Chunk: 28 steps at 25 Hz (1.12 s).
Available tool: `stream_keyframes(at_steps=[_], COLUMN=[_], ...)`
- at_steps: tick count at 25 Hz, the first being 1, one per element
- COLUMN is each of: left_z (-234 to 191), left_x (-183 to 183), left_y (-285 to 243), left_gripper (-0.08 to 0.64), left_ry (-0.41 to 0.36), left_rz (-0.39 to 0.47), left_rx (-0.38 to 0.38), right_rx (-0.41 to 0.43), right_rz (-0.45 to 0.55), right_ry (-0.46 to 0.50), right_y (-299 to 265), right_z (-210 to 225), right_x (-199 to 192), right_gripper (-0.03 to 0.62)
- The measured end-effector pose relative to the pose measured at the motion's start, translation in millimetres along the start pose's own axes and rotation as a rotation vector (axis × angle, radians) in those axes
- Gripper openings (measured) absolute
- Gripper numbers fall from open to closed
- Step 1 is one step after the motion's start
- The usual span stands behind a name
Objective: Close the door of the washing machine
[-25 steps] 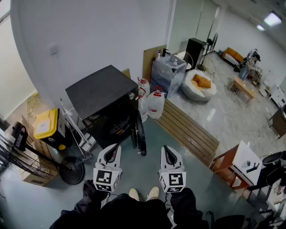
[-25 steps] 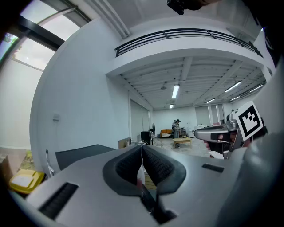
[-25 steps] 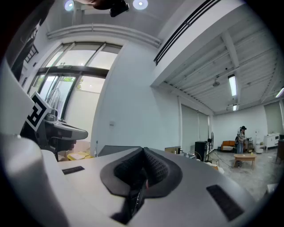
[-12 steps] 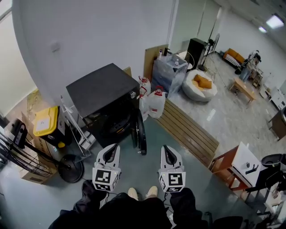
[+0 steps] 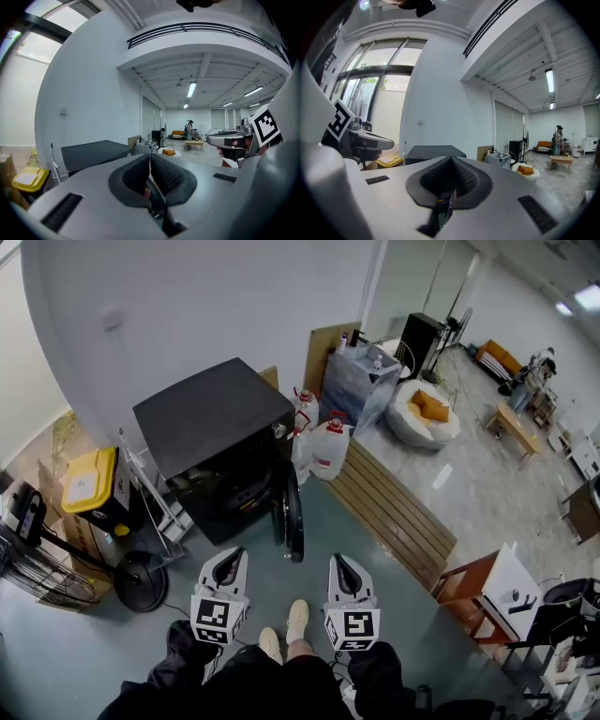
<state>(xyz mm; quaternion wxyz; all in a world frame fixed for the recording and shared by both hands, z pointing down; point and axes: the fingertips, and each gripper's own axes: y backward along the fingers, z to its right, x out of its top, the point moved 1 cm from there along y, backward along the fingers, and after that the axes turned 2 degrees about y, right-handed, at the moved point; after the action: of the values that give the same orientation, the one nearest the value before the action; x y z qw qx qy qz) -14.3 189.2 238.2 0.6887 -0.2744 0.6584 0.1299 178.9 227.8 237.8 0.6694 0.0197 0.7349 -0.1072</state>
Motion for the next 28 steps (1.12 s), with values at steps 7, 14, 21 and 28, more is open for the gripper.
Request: stream_keyframes(at_steps=[7,14,21,28], left_z=[-14.7,-32.8,-49.5,-67.7], left_x=[-41.3,-88.6,-149.4,-229.4], left_y=[-38.6,-96.1,-148.2,-182.6], left_gripper=[0.029,0.029,0.029,0.029], left_ry=[0.050,0.107,0.160,0.195], left_rz=[-0.085,-0.152,-0.193,-0.277], left_rx=[0.036,0.098,0.168,0.208], right_rx=[0.063,0.149,0.212,0.258], right_rz=[-0.097,-0.167,-0.256,-0.365], right_ry=[-0.009,-0.011,-0.048,-0.066], right_y=[-45.6,-114.8,-175.1,-213.7], right_z=[1.1,13.6,26.8,17.8], right_x=[-44.1,-98.3,-178.5,-268.9], right_gripper=[0.017,0.017,0.017,0.017])
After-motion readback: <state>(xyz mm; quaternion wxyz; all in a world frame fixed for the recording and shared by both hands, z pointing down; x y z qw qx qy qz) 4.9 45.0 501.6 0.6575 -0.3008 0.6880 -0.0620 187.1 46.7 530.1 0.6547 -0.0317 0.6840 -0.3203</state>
